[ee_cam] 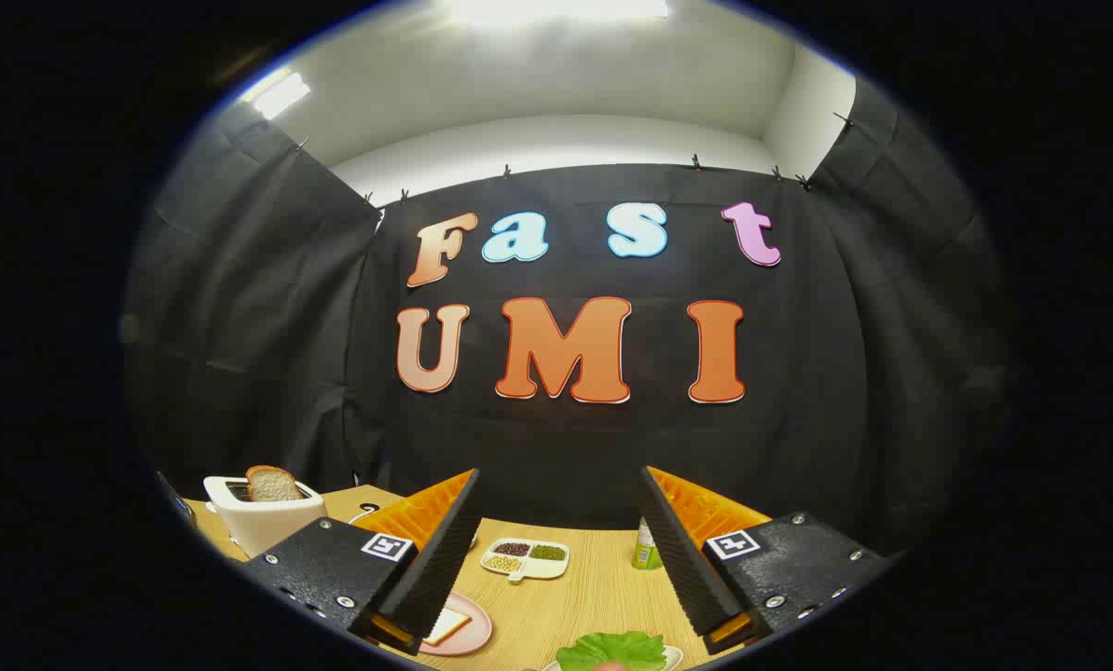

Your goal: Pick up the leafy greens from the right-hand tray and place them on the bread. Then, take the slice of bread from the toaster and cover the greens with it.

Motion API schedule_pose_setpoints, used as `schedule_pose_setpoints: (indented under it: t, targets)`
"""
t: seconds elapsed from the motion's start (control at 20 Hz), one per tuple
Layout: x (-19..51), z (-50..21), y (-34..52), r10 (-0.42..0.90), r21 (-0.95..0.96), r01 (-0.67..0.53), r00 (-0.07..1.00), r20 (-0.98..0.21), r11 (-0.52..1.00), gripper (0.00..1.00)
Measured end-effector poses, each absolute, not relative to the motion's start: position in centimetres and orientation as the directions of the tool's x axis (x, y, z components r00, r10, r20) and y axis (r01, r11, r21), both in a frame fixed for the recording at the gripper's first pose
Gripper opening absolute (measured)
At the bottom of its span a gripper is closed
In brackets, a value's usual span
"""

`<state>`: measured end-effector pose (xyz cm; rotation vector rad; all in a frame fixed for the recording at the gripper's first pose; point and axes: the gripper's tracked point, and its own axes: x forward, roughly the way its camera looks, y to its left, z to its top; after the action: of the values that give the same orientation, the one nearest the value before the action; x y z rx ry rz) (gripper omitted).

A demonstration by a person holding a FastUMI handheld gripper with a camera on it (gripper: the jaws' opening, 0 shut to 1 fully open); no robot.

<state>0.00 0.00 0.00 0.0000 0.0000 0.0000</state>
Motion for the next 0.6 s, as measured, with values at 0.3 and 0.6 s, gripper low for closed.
schedule_pose_setpoints:
  t: [0.3,0.6]
  targets:
    - [0.06,-0.26,0.04,0.001,-0.002,-0.001,1.000,-0.014,1.000,0.99]
    - [-0.01,-0.16,0.05,-0.003,-0.006,0.002,1.000,-0.016,1.000,0.99]
